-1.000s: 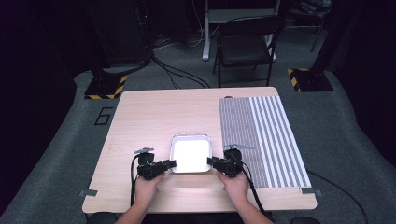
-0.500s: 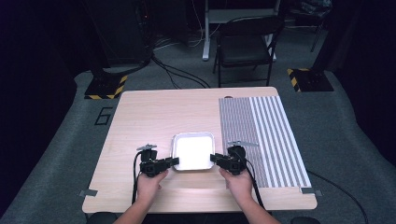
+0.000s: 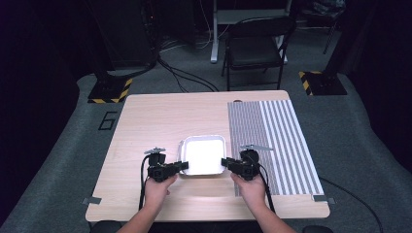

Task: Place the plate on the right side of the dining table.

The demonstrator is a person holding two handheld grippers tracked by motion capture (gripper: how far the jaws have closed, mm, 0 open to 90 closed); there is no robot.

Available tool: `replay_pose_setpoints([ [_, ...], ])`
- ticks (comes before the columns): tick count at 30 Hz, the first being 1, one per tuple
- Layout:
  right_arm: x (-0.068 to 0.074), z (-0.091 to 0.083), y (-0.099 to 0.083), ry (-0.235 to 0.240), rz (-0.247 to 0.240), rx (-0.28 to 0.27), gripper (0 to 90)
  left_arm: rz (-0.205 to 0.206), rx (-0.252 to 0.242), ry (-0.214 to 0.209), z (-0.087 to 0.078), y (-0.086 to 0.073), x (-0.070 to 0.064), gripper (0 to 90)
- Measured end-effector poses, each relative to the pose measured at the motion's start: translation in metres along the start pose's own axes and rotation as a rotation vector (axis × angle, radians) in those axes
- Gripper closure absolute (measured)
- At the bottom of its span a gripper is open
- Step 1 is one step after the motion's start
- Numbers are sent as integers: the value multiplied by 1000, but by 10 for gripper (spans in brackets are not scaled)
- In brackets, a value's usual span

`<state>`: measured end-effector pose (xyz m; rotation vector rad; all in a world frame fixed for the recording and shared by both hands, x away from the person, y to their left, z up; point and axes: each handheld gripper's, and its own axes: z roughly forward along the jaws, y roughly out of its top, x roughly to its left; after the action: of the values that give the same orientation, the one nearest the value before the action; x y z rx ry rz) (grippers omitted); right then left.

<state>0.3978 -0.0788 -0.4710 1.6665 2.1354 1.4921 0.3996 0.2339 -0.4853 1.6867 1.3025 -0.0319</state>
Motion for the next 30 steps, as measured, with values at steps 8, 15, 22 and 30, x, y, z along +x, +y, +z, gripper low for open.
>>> replay_pose_setpoints([
  [8,0,-4,3,-3,0,-5,737,16,-1,-1,0,4,-3,696],
  [15,-1,-8,6,-7,-6,-10,739,16,-8,-6,1,9,-8,697],
  [22,-1,-13,9,-9,-8,-11,739,22,-9,-13,3,13,-13,697],
  [30,-4,-18,10,-10,-7,-14,739,40,-9,-25,5,17,-18,698],
])
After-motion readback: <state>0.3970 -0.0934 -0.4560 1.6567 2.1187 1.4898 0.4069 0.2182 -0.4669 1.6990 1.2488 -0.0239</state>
